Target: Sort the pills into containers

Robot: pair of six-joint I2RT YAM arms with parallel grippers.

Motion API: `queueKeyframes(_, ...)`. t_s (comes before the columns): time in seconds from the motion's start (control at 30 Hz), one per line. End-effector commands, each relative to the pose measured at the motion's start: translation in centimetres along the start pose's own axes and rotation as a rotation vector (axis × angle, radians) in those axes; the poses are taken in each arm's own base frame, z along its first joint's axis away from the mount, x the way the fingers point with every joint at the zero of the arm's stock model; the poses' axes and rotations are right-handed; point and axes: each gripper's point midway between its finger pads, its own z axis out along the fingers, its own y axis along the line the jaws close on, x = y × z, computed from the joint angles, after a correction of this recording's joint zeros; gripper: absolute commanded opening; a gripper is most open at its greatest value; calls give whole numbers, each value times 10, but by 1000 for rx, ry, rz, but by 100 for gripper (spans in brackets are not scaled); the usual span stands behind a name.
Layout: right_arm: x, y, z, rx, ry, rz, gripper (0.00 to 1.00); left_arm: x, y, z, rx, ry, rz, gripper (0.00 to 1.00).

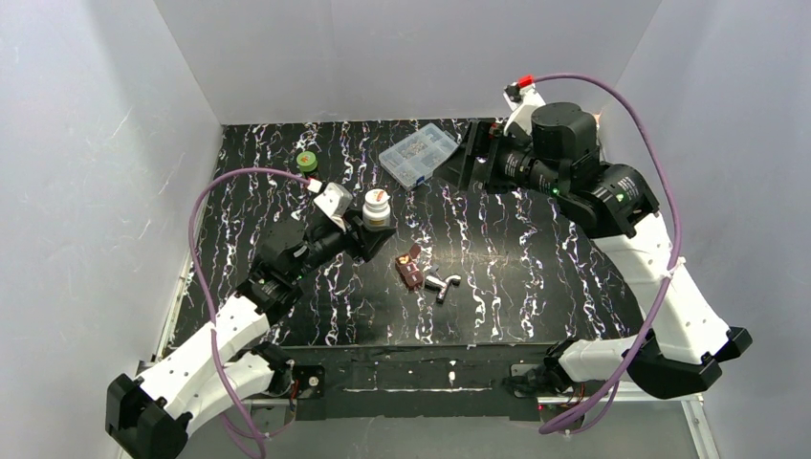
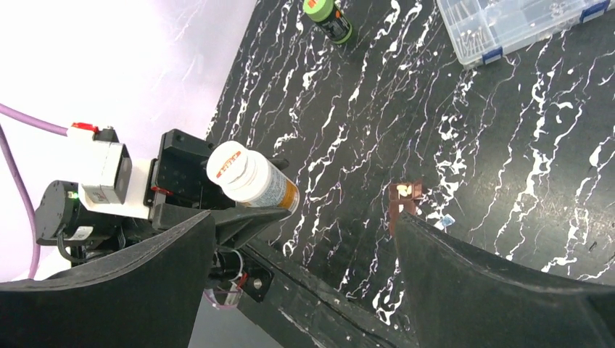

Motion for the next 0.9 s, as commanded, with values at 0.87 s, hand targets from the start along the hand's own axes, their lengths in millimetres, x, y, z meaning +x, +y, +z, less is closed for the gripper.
queueKeyframes(0.87, -36, 32, 33, 54, -41, -114, 98, -45, -61, 4, 328, 7, 21, 0)
